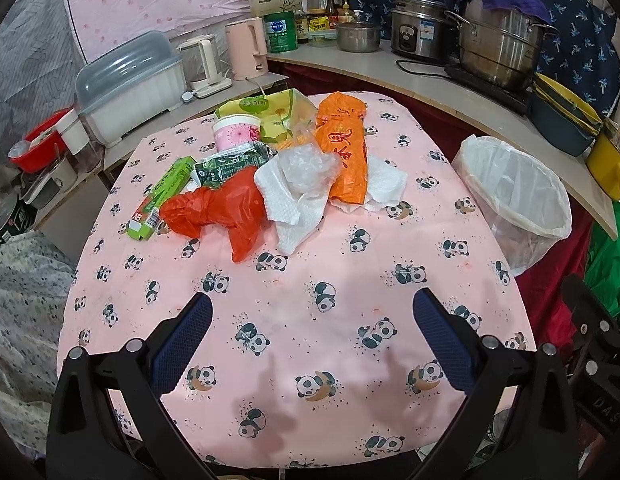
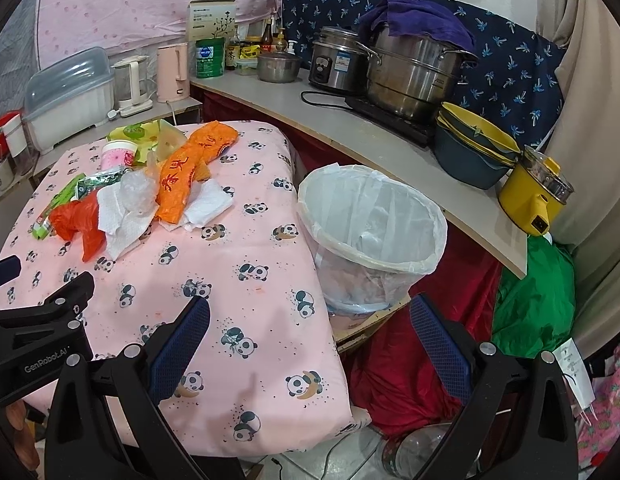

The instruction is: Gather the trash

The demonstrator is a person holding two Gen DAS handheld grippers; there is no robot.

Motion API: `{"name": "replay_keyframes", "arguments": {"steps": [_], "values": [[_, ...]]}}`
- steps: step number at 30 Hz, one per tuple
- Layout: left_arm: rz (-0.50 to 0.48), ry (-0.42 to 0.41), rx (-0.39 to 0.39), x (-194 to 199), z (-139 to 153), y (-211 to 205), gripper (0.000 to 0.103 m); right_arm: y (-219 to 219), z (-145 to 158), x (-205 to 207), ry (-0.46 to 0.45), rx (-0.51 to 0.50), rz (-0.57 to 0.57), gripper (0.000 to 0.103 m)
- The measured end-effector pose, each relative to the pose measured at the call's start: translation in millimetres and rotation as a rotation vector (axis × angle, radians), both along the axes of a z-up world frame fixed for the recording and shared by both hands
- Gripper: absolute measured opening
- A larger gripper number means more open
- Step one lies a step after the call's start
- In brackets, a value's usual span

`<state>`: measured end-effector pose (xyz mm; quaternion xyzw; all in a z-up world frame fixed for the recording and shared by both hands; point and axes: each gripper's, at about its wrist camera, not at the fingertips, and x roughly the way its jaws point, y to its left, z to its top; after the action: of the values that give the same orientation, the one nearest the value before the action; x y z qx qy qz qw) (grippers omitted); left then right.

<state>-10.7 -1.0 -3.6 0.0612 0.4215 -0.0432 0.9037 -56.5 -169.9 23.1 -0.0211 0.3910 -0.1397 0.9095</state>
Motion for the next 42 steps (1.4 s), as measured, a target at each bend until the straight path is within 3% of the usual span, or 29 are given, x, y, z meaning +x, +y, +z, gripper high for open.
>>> {"name": "replay_keyframes", "arguments": {"steps": [14, 20, 27, 34, 42], "values": [[-0.009, 0.016, -0.014, 3.7, -0.9, -0.6, 0.096, -2.0, -1.1, 1.7, -0.006, -0.002, -0.012, 0.096], [0.025, 0.043, -0.04, 23.0, -5.5, 12.0, 0.096, -1.1, -0.2, 21.1, -0.015, 0.02, -0.023, 0.096], [0.096, 0.066, -0.103, 59.3, -17.4, 52.3, 0.096, 12.6, -4.7, 57.6, -0.017, 0.046, 0.007, 0.096], [0.129, 0.065, -0.114, 87.7, -27.7, 89.5, 0.096, 39.9, -7.7, 108.1, -0.03, 0.083, 0.073, 0.095], [0.183, 0.082, -0.122, 107.6, -39.1, 128.4, 0.096, 88.3, -19.7, 163.1, -0.001, 0.148, 0.198, 0.084]]}}
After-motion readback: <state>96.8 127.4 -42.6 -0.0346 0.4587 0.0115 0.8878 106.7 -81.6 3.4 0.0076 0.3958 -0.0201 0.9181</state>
